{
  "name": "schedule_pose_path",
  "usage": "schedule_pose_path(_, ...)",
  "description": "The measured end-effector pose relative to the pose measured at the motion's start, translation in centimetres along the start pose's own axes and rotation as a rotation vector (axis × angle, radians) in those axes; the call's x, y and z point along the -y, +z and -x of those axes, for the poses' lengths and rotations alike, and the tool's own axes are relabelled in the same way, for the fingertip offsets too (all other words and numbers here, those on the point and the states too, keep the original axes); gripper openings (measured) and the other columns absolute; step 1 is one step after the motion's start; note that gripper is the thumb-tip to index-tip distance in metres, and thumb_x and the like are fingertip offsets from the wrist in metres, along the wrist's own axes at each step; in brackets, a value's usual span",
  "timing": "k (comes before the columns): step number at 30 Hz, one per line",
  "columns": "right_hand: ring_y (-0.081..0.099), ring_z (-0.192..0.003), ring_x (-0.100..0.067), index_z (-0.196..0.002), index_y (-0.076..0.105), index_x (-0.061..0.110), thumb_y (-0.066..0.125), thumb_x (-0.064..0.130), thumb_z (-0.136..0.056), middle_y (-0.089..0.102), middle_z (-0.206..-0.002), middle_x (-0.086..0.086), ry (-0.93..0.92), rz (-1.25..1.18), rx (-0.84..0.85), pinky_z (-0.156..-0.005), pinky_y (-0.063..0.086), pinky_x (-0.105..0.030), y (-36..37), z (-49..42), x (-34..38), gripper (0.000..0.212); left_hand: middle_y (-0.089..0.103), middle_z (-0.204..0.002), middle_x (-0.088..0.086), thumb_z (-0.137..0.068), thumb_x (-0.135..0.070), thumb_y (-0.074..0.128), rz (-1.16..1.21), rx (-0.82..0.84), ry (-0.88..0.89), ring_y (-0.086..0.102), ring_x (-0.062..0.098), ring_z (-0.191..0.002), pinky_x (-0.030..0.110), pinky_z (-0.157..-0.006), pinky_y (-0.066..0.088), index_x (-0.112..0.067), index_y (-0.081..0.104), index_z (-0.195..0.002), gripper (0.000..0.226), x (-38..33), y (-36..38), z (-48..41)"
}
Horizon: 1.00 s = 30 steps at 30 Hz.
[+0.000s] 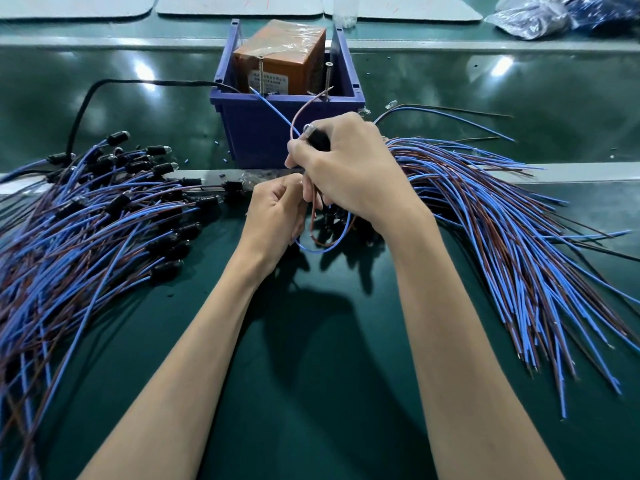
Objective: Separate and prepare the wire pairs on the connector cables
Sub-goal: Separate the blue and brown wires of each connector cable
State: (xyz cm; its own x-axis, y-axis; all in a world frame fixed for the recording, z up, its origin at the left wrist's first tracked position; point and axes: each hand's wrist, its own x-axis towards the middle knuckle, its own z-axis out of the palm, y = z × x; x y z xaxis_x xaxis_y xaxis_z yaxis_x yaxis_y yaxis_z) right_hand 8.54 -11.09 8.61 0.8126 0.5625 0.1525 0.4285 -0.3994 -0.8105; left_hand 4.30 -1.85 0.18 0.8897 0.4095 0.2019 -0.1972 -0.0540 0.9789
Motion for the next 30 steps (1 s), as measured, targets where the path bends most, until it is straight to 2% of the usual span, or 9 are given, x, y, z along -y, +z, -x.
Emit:
schedule_pose_path(3,0.051,-0.041,-0.002,-0.075,0.07,0.0,0.055,0.013,-0.09,0.057,-0.044,0.004,-0.023,0.027,0.006,-0.048,0.042,-0.014,0.05,0.01,0.11,0.025,0.033,-0.034,-0.011,-0.074,-0.043,0.044,0.033,0.038,0.008,0.023,0.002,-0.03,0.016,-0.035,0.015,-0.033,0.057,-0.041,0.037,-0.19,0.04,0.15)
schedule_pose_path(8,0.048,-0.048,-0.006,-0.079,0.072,0.005,0.056,0.018,-0.091,0.056,-0.052,0.006,-0.038,0.067,0.007,-0.05,0.039,-0.011,0.15,-0.1,0.29,0.023,0.033,-0.032,-0.008,-0.076,-0.049,0.041,0.012,0.062,0.027,0.024,0.001,-0.03,0.016,-0.035,0.016,-0.034,0.055,-0.039,0.043,-0.4,0.05,0.28)
schedule_pose_path(12,0.054,-0.064,-0.016,-0.083,0.072,0.0,0.056,0.019,-0.092,0.064,-0.062,-0.005,-0.075,0.101,0.018,-0.054,0.039,-0.015,0.12,-0.06,0.34,0.026,0.032,-0.031,-0.008,-0.084,-0.052,0.039,-0.011,0.094,0.032,0.023,0.002,-0.03,0.015,-0.036,0.018,-0.031,0.055,-0.038,0.053,-0.45,0.09,0.45)
schedule_pose_path(15,0.057,-0.07,-0.023,-0.083,0.072,0.002,0.056,0.021,-0.092,0.067,-0.07,-0.012,-0.08,0.122,0.009,-0.059,0.041,-0.021,0.27,-0.06,0.31,0.027,0.032,-0.031,-0.007,-0.092,-0.045,0.035,-0.025,0.082,0.024,0.022,0.002,-0.03,0.015,-0.036,0.017,-0.03,0.056,-0.038,0.06,-0.48,0.15,0.49)
schedule_pose_path(18,0.057,-0.066,-0.023,-0.082,0.072,0.004,0.056,0.019,-0.091,0.067,-0.07,-0.013,-0.055,0.105,-0.005,-0.054,0.04,-0.02,0.32,-0.12,0.29,0.025,0.031,-0.031,-0.01,-0.088,-0.05,0.04,-0.025,0.083,0.025,0.022,0.001,-0.031,0.017,-0.036,0.016,-0.03,0.056,-0.038,0.056,-0.63,0.23,0.52)
schedule_pose_path(22,0.061,-0.07,-0.027,-0.081,0.071,-0.001,0.055,0.017,-0.091,0.068,-0.069,-0.016,-0.041,0.084,-0.029,-0.059,0.044,-0.026,0.24,-0.13,0.19,0.026,0.029,-0.033,-0.012,-0.094,-0.032,0.036,-0.022,0.109,0.031,0.02,0.001,-0.032,0.018,-0.036,0.015,-0.031,0.054,-0.039,0.059,-0.48,0.16,0.45)
schedule_pose_path(24,0.061,-0.072,-0.028,-0.081,0.071,-0.002,0.055,0.016,-0.091,0.068,-0.071,-0.017,-0.036,0.079,-0.033,-0.058,0.043,-0.026,0.25,-0.11,0.19,0.026,0.029,-0.033,-0.009,-0.094,-0.032,0.039,-0.023,0.115,0.027,0.02,0.001,-0.032,0.018,-0.036,0.015,-0.031,0.053,-0.039,0.057,-0.51,0.13,0.44)
schedule_pose_path(27,0.059,-0.068,-0.025,-0.082,0.072,0.0,0.056,0.017,-0.091,0.068,-0.072,-0.016,-0.032,0.085,-0.015,-0.054,0.042,-0.024,0.31,-0.12,0.26,0.025,0.031,-0.033,-0.008,-0.079,-0.042,0.045,-0.051,0.113,0.024,0.021,0.003,-0.033,0.019,-0.038,0.016,-0.032,0.053,-0.038,0.043,-0.56,0.03,0.46)
schedule_pose_path(30,0.054,-0.062,-0.019,-0.081,0.073,0.003,0.056,0.017,-0.091,0.065,-0.069,-0.012,-0.029,0.078,0.007,-0.05,0.038,-0.018,0.4,-0.15,0.44,0.024,0.033,-0.033,-0.008,-0.067,-0.038,0.041,-0.095,0.112,0.027,0.023,0.005,-0.034,0.022,-0.041,0.018,-0.032,0.053,-0.037,0.033,-0.41,-0.1,0.39)
